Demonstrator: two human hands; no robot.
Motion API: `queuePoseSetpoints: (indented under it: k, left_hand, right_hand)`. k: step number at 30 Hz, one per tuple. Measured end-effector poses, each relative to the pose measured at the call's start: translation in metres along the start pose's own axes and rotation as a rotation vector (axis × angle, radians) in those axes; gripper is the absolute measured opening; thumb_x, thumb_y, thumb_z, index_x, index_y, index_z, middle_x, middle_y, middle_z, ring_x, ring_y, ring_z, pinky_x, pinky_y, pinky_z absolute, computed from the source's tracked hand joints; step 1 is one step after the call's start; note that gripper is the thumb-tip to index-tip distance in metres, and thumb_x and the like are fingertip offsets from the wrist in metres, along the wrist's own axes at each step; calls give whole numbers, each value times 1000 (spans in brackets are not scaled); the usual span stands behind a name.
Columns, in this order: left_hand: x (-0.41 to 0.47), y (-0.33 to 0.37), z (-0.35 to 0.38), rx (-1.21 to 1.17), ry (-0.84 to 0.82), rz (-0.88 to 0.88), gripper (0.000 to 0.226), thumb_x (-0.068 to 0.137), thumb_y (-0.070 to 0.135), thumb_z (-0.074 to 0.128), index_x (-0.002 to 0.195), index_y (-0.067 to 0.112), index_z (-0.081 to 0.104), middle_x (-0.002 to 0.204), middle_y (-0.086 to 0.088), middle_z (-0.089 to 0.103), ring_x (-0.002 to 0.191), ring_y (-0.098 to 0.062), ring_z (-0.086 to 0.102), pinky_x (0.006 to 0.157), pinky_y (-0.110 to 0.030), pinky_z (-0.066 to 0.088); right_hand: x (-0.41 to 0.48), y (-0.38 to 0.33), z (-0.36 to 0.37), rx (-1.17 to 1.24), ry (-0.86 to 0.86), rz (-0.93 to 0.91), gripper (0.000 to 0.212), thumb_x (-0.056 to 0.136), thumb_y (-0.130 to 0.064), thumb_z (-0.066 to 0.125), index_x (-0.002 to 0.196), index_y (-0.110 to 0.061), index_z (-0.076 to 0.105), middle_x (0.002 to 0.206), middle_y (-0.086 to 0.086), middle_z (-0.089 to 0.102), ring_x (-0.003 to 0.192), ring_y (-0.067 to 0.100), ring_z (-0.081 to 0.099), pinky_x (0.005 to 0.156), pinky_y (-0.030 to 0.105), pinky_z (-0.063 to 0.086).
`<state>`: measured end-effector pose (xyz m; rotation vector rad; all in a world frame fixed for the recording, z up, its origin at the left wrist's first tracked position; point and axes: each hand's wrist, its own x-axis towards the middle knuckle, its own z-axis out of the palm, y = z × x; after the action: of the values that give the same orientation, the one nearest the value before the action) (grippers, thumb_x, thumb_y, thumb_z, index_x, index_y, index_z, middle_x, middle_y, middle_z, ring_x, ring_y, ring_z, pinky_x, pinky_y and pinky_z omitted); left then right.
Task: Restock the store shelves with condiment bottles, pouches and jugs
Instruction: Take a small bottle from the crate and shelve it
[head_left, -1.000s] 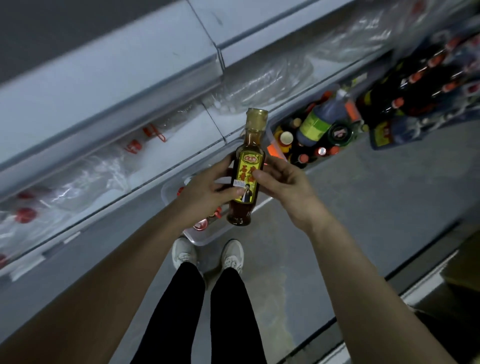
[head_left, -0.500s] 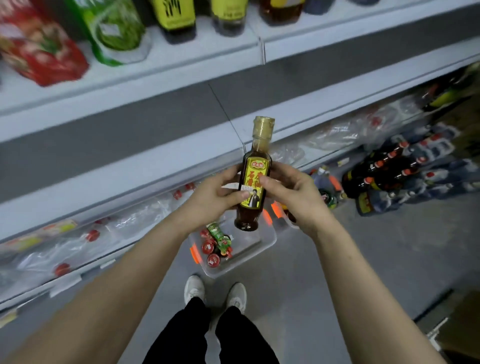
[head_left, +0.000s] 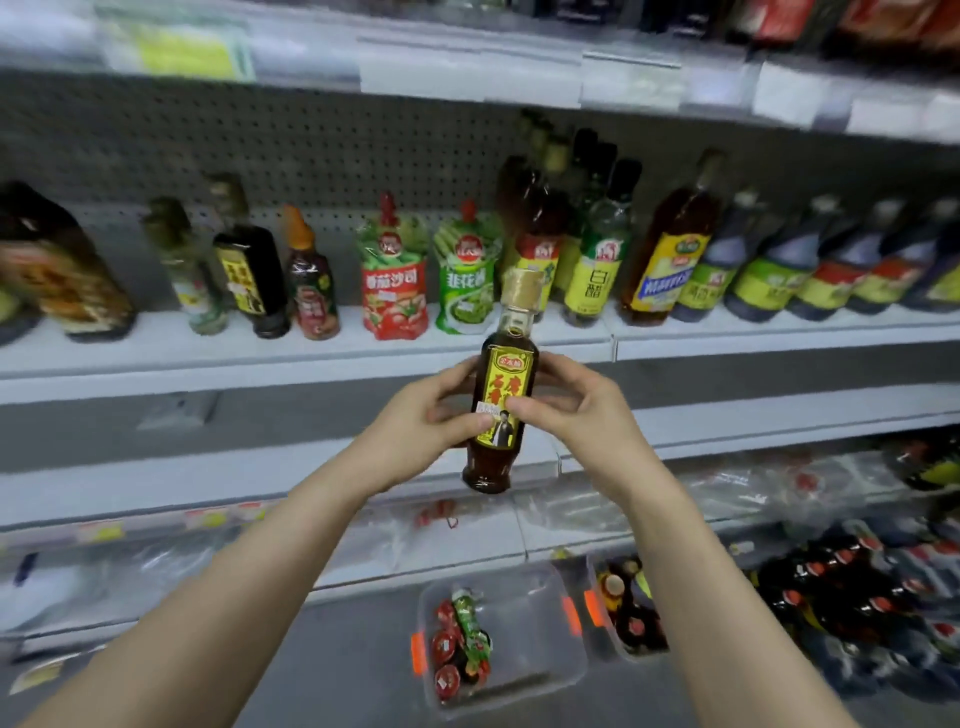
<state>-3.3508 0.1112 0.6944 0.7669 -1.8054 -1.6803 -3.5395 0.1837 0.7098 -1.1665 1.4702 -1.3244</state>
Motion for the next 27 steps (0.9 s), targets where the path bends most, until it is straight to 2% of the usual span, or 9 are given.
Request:
queuePoseSetpoints:
  k: [3,5,7,9,11,16,21,27]
  left_hand:
    - [-16,20,-29,-11,62,51,58,91,7,66,137,36,45,135,4,61,113,-17,67,90,-30,56]
    - [-27,30,-49,10,88,79,61,91,7,66,142,32,43,136,5,60,112,-17,68,93,-31,55]
    - [-39,38,-72,30,117,109,64,92,5,66,146,29,42,134,9,61,110,-15,68,92,-28,55]
    - [-53,44,-97,39,160,123,64,91,5,68,140,38,45,129,15,62,108,-11,69,89,-25,55]
    - [-69,46,-122,66,205,132,63,90,6,69,127,51,47,128,15,62,109,-10,68,89,-24,56]
    - [-103,38,-182,147,274,123,65,88,4,71,128,47,43,126,16,60,108,-5,67,88,-23,55]
    - [-124,19,-226,187,290,95,65,87,0,70,131,40,44,124,16,60,110,-1,64,89,-17,53]
    - [-123,-4,-248,238,310,63,67,86,5,73,123,52,42,122,25,58,107,8,62,86,-13,51]
  right_hand:
    - [8,-29,28,-9,-41,-66,50,81,-6,82,125,-21,65,111,-6,76,99,13,74,78,21,57]
    - [11,-44,49,-7,-56,-98,49,80,-6,82,120,-30,65,109,-12,75,97,9,73,75,16,55]
    - [15,-57,72,-18,-68,-135,50,80,-8,83,121,-30,66,112,-11,75,99,9,73,76,16,55]
    - [18,-67,99,-31,-85,-163,55,79,-11,84,128,-26,64,118,-9,73,103,10,72,78,18,56]
    - [20,-73,128,-37,-112,-183,56,79,-13,85,128,-31,64,116,-15,73,105,8,70,78,17,56]
    - [27,-73,202,-73,-150,-207,53,79,-7,84,113,-43,64,111,-20,74,103,3,70,78,16,55]
    - [33,-57,256,-96,-142,-182,58,79,-5,83,124,-35,61,114,-12,74,107,8,69,85,25,56]
    - [41,-45,282,-189,-113,-159,61,81,-6,81,130,-33,58,118,-16,70,109,4,67,91,25,55]
